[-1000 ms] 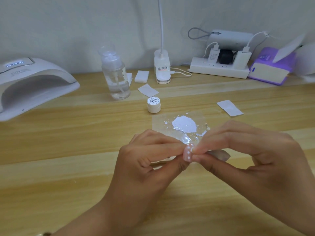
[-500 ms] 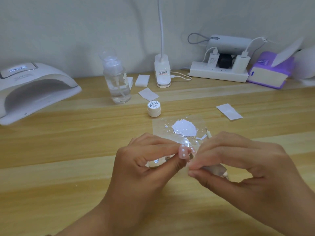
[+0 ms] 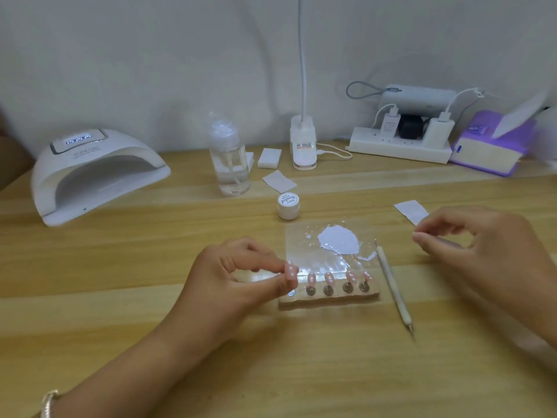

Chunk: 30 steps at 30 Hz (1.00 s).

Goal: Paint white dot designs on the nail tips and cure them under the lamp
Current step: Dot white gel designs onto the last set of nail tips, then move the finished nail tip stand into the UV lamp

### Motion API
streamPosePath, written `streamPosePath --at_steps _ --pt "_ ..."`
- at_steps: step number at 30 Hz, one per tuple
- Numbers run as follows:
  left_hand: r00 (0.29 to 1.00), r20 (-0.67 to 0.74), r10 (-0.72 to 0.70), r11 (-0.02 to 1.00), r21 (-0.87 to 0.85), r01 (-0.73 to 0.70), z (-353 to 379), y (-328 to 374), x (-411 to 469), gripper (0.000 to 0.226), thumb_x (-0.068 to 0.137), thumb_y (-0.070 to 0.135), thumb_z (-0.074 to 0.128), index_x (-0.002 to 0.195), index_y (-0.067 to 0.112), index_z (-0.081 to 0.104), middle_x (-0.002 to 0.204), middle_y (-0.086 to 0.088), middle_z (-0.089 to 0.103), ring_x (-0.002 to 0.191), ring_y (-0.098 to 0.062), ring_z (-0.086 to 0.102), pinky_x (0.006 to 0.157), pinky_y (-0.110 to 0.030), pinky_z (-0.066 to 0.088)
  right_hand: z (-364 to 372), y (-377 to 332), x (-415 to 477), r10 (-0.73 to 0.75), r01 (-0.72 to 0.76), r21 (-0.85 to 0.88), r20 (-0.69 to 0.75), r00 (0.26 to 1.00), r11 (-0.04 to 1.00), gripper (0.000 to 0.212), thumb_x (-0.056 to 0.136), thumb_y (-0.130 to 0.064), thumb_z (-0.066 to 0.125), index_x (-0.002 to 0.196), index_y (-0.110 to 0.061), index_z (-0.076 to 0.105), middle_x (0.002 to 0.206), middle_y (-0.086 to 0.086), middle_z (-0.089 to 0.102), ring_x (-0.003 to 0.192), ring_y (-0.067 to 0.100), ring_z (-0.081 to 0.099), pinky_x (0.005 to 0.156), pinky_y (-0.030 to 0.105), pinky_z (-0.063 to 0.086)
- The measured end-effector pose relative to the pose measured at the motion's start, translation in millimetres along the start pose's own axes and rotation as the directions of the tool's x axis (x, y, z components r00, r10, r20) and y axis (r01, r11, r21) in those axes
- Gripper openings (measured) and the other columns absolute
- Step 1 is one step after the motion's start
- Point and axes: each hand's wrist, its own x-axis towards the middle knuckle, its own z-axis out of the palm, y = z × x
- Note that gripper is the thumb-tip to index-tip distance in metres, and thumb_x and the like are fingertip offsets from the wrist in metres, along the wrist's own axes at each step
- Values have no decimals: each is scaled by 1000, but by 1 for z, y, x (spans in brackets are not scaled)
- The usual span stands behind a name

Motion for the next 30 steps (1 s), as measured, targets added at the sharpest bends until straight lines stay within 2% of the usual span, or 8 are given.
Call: streamPosePath --at_steps 2,5,10,15,20,22,26,30 --pt "999 21 -29 999 26 28 2 -2 0 16 62 42 90 73 34 81 76 11 68 83 -14 63 80 -45 52 3 3 1 28 -28 -5 22 999 1000 22 77 -12 80 71 -31 70 76 -15 66 84 -4 58 68 5 35" --pt "999 26 -34 996 84 32 5 -5 1 15 60 39 91 70 36 80 74 9 69 82 -13 63 78 -41 50 6 5 1 20 -19 -14 47 999 1000 16 76 -14 82 71 -26 72 73 -15 65 83 -3 57 70 4 35" --pt "998 45 -35 988 155 27 6 -12 -1 23 55 63 76 69 44 78 74 12 69 81 -9 61 78 -30 44 10 6 2 -30 37 -81 93 995 996 16 76 -19 82 71 -30 71 72 -14 65 80 5 57 70 31 42" --pt "1000 8 -24 983 181 22 7 -14 0 25 51 64 72 69 49 77 74 12 68 84 -6 59 74 -21 43 12 11 2 -44 57 -110 113 993 992 18 74 -21 83 70 -32 70 69 -17 63 78 4 55 68 23 39" --pt "1000 8 2 962 272 -4 9 -10 -1 29 48 68 66 75 59 72 83 17 69 92 -2 57 92 -40 44 13 10 2 -65 75 -100 93 994 992 18 76 -32 80 65 -35 66 64 -19 62 76 4 54 68 27 40" --pt "1000 10 9 954 300 -12 8 -9 0 35 48 69 65 82 63 69 86 20 68 93 0 57 93 -40 43 13 10 1 -74 81 -99 73 995 992 18 78 -34 77 63 -34 66 65 -17 63 76 7 54 69 29 40" --pt "999 36 16 942 336 -27 8 -8 1 40 48 71 62 88 67 65 91 25 68 96 1 56 94 -38 41 11 9 1 -65 70 -78 57 996 995 15 80 -40 70 68 -31 70 72 -17 65 83 4 51 73 14 35" --pt "999 36 38 941 335 -48 9 -10 2 30 55 70 61 82 61 70 83 22 70 92 -1 59 91 -43 44 11 8 1 -57 61 -66 66 996 996 12 81 -39 69 70 -34 69 74 -18 64 87 0 50 74 11 33"
